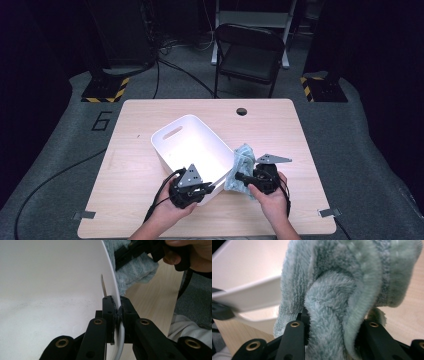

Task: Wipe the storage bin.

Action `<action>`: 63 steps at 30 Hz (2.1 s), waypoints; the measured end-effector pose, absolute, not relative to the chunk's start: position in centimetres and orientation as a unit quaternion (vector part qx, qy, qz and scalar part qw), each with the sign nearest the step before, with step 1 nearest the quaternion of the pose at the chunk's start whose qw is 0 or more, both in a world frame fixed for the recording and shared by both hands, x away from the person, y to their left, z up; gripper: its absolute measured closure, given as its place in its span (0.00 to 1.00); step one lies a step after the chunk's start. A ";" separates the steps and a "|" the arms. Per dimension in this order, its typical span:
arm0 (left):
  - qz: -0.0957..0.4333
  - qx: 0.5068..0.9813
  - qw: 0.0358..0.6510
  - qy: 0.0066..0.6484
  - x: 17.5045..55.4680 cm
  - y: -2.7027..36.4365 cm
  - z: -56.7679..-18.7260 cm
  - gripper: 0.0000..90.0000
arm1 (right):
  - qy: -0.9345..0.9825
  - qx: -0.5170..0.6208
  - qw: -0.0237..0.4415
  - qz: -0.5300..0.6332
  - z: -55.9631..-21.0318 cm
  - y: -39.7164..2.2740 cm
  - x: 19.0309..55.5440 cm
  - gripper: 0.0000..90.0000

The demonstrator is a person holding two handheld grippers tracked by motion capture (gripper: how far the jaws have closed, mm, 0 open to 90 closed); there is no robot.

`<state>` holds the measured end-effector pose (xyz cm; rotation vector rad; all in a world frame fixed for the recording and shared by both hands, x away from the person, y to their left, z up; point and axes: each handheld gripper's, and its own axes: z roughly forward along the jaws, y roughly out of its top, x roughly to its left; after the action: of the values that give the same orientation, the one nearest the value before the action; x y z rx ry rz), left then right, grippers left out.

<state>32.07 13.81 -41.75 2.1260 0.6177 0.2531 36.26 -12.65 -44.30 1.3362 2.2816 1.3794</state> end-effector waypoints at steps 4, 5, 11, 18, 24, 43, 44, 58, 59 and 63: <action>0.097 0.856 0.441 0.251 32.1 13.8 -41.7 0.94 | 0.771 0.457 0.064 0.439 -45.5 -12.4 36.5 0.74; 0.097 0.856 0.441 0.251 32.1 13.8 -41.7 0.94 | 0.775 0.452 0.066 0.437 -45.9 -12.4 36.7 0.74; 0.099 0.855 0.441 0.256 32.0 13.7 -41.7 0.93 | 0.783 0.468 0.045 0.407 -47.7 -12.0 37.1 0.74; 0.105 0.853 0.440 0.262 32.0 13.5 -41.7 0.93 | 0.780 0.482 0.033 0.398 -48.8 -11.9 37.3 0.74; 0.111 0.848 0.443 0.269 32.0 13.2 -41.8 0.93 | 0.772 0.480 0.042 0.415 -47.9 -11.8 36.7 0.74; 0.109 0.843 0.447 0.278 32.3 13.0 -41.9 0.92 | 0.766 0.423 0.106 0.473 -43.0 -10.7 34.2 0.74; 0.108 0.843 0.447 0.278 32.3 13.0 -41.9 0.92 | 0.769 0.426 0.104 0.465 -43.2 -10.6 34.2 0.74; 0.105 0.842 0.449 0.280 32.3 13.0 -42.0 0.92 | 0.794 0.452 0.040 0.405 -47.6 -9.7 35.6 0.74; 0.105 0.842 0.448 0.280 32.3 13.1 -42.0 0.92 | 0.800 0.451 0.035 0.395 -48.0 -9.7 35.8 0.74; 0.107 0.840 0.452 0.280 32.4 13.1 -42.0 0.92 | 0.807 0.453 0.030 0.377 -49.5 -9.4 36.3 0.73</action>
<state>32.43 13.11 -42.01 2.0752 0.6929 0.2644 36.29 -9.35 -49.54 1.3971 2.4887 1.1639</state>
